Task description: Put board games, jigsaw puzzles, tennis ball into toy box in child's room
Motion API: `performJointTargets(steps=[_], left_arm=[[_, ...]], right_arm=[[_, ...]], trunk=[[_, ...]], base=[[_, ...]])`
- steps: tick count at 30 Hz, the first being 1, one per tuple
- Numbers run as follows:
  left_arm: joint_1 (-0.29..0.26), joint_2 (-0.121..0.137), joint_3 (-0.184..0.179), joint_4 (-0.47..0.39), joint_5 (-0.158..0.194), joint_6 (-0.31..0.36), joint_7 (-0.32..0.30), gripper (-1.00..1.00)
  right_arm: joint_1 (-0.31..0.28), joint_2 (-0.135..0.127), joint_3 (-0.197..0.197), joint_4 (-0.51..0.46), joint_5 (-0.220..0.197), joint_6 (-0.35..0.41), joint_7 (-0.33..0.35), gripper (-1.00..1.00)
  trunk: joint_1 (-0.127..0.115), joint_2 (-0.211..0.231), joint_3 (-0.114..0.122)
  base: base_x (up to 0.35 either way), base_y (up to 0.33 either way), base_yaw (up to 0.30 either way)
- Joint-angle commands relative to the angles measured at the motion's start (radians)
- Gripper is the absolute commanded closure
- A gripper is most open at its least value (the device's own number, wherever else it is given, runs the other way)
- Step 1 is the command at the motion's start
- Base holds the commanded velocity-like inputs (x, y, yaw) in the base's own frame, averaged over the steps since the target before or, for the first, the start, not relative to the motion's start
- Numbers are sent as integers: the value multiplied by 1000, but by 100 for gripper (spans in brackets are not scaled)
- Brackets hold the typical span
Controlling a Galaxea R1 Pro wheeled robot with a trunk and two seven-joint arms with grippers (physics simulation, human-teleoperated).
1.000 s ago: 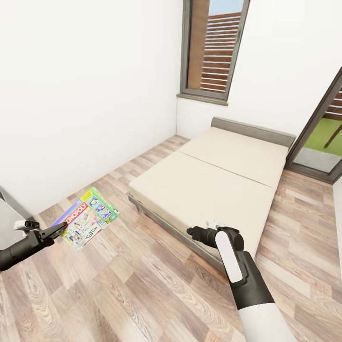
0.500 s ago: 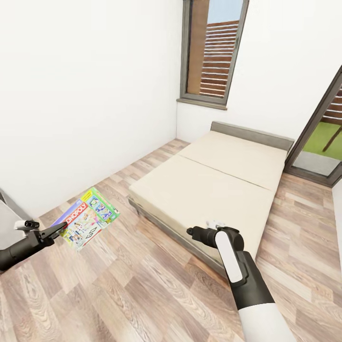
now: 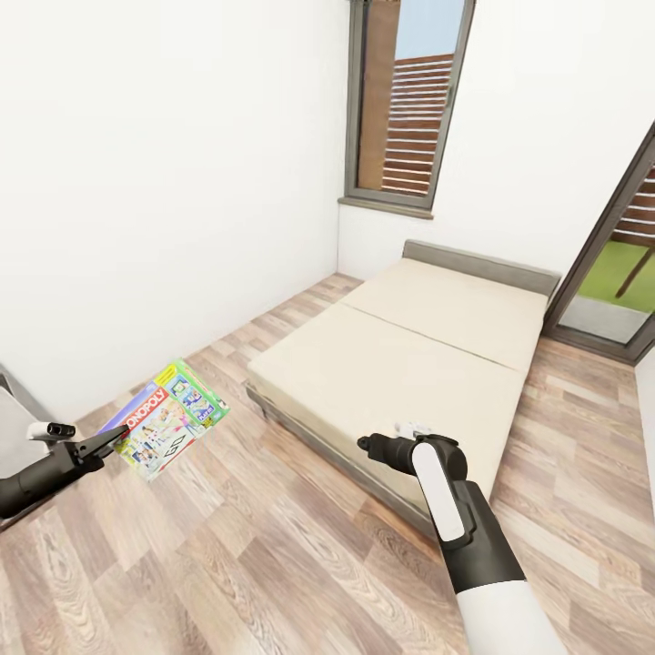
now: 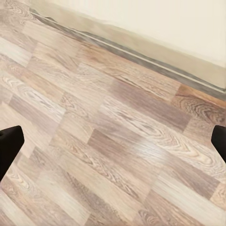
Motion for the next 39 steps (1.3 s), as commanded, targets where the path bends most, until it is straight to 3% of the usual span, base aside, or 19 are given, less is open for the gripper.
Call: performJointTargets(steps=[1, 39], left_arm=[[-1, 0, 0, 0, 0, 10, -4, 100], [-1, -1, 0, 0, 0, 9, -4, 100]], right_arm=[[-1, 0, 1, -1, -10, 2, -10, -100], [-1, 2, 1, 13, -10, 1, -10, -100]], trunk=[[0, -1, 0], [0, -1, 63]], base=[[0, 0, 0], [0, 0, 42]])
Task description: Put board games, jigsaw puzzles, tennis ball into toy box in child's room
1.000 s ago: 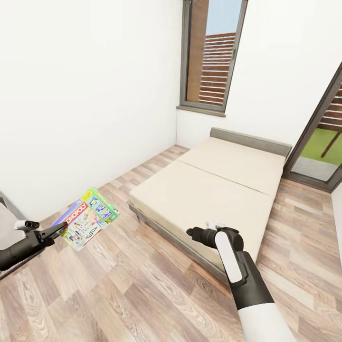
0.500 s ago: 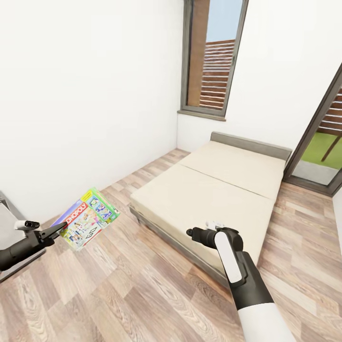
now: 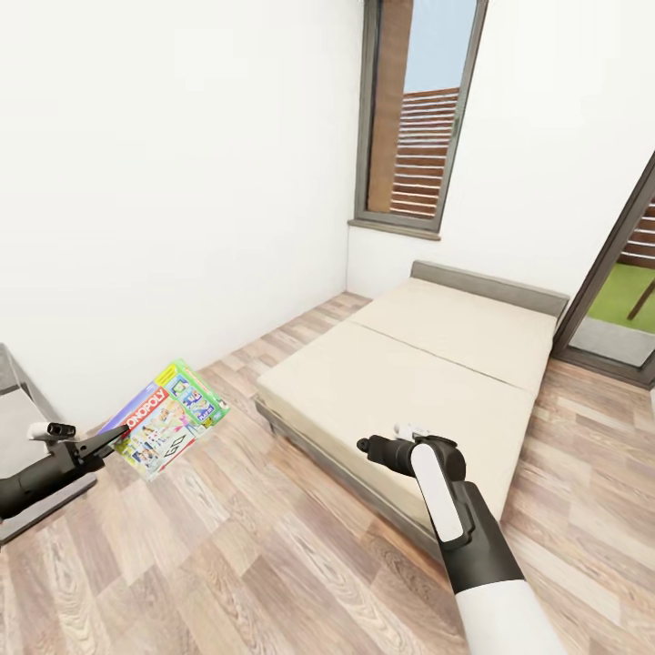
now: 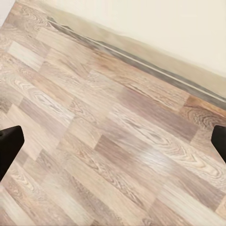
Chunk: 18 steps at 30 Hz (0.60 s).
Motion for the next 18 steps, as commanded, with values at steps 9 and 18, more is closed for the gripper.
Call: performJointTargets(steps=[9, 18], left_arm=[[-1, 0, 0, 1, 0, 10, -4, 100], [-1, 0, 0, 1, 0, 10, -4, 100]], right_arm=[[-1, 0, 1, -1, -10, -7, -10, -100], [-1, 0, 17, 0, -10, -30, -10, -100]], trunk=[[0, -1, 14], [0, -1, 28]], base=[[0, 0, 89], [0, 0, 90]])
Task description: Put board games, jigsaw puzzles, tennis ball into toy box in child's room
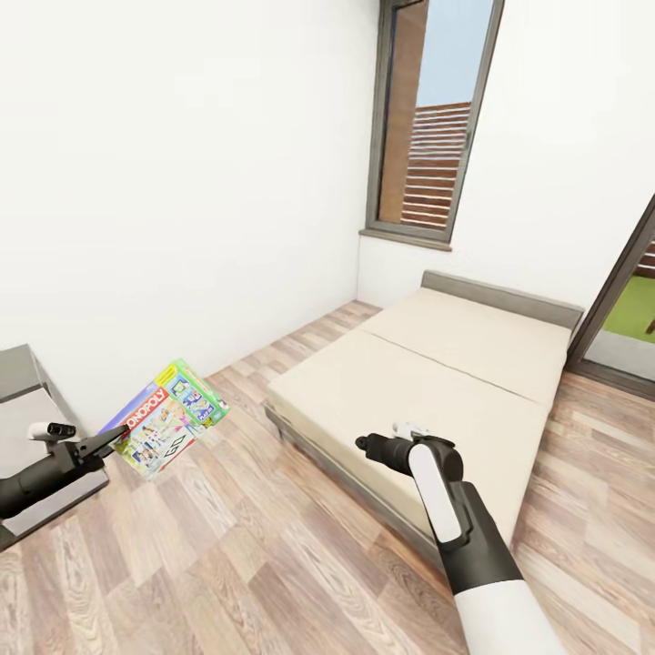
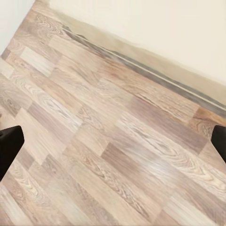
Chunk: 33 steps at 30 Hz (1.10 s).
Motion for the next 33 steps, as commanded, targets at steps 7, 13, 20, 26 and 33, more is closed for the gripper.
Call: performJointTargets(steps=[7, 13, 20, 26, 33], left_arm=[[-1, 0, 0, 0, 0, 10, -4, 100], [-1, 0, 0, 0, 0, 10, -4, 100], [-1, 0, -1, 0, 0, 10, -4, 100], [-1, 0, -2, 0, -1, 11, -4, 100], [-1, -1, -2, 0, -2, 11, -4, 100]], right_arm=[[-1, 0, 10, -1, -10, 0, -11, -100], [-1, 0, 11, -2, -10, 0, -11, -100], [-1, 0, 12, -1, -10, 0, -11, -100], [-1, 0, 21, 0, -10, 0, -12, -100], [-1, 0, 23, 0, -10, 0, -12, -100]], trunk=[[0, -1, 6], [0, -1, 8], [0, -1, 12], [0, -1, 16], [0, -1, 21]], base=[[0, 0, 63], [0, 0, 88], [0, 0, 241], [0, 0, 264], [0, -58, 265]])
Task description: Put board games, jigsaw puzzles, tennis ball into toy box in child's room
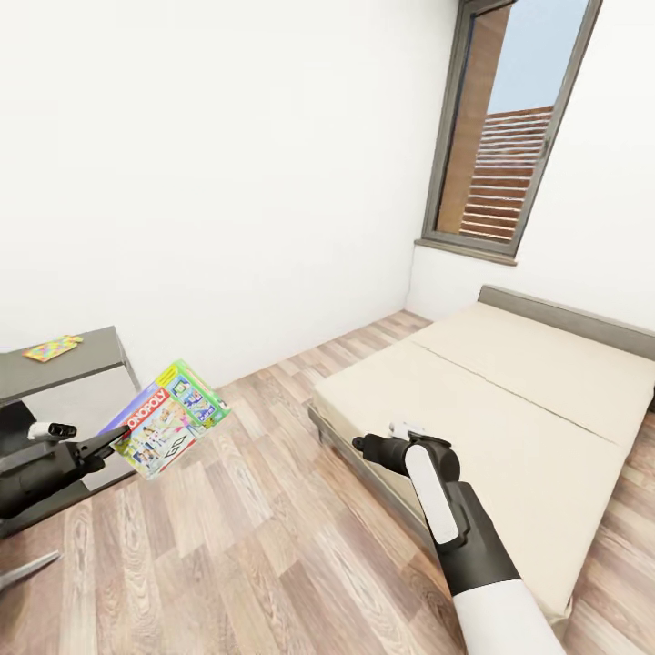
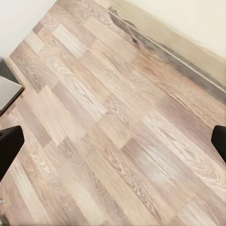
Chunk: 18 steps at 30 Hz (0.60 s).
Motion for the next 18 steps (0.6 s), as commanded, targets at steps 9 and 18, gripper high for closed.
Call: performJointTargets(steps=[9, 18], left_arm=[[-1, 0, 1, 0, 0, 10, -4, 100], [-1, 0, 1, 0, 0, 10, -4, 100]], right_arm=[[-1, 0, 1, -1, -11, 2, -11, -100], [-1, 0, 1, -1, -11, 2, -11, -100]], trunk=[[0, -1, 4], [0, -1, 10]], base=[[0, -60, 265], [2, -2, 265]])
